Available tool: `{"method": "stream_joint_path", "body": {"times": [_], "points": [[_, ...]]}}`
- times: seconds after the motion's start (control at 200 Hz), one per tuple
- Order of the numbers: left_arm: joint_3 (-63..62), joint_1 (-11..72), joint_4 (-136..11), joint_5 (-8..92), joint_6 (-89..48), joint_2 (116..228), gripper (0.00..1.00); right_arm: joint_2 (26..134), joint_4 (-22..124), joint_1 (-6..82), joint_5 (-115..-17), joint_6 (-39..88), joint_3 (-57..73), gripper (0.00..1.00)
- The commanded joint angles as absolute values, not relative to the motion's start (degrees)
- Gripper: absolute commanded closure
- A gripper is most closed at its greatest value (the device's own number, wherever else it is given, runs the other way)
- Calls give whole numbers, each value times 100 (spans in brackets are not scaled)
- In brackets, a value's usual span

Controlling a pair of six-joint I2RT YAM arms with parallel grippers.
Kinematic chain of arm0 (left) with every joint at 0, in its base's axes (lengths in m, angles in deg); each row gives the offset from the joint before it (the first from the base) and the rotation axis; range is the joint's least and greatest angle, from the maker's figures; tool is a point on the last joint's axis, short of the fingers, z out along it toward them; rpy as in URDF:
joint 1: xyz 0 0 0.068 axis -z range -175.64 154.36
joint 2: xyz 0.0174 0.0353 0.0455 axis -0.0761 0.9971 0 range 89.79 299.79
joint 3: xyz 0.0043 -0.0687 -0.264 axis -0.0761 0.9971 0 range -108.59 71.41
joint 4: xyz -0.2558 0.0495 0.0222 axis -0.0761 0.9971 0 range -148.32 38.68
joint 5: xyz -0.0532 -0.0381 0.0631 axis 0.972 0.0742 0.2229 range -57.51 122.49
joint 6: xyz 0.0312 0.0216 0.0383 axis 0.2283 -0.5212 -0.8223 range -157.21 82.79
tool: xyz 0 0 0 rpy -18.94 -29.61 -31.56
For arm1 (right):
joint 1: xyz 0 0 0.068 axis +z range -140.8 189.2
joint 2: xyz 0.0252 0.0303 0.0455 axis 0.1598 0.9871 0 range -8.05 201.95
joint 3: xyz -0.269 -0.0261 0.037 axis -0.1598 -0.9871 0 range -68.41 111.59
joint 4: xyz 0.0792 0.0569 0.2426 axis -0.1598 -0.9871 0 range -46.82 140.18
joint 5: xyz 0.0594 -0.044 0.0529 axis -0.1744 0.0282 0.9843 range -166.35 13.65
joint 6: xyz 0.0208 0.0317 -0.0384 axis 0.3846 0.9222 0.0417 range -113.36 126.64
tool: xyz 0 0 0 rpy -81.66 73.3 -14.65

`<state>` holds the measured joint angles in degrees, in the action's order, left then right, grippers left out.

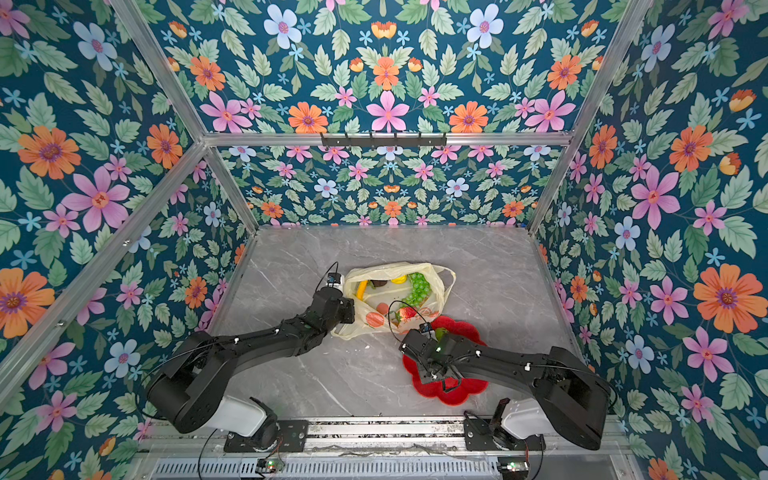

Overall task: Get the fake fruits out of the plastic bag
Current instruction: 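Lower the avocado into the red plate and open the right gripper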

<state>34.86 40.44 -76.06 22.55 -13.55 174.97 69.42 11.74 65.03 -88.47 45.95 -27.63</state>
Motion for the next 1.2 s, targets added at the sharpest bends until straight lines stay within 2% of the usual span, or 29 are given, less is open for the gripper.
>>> {"method": "stream_joint_path", "body": {"times": [0.0, 0.775, 1.035, 1.195], "points": [[3442, 4040, -7599, 2210, -1414, 17486, 94, 6916, 1054, 6503, -8887, 4706, -2737, 42], [3438, 4040, -7607, 2243, -1410, 17508, 94, 6826, 847, 6506, -8709, 4577, -2344, 40], [3412, 4040, -7599, 2308, -1414, 17509, 94, 6580, 180, 6501, -9182, 4451, -1701, 39], [3419, 4039, -7581, 2275, -1410, 17478, 94, 6600, 537, 6355, -9172, 4127, -1279, 38]]}}
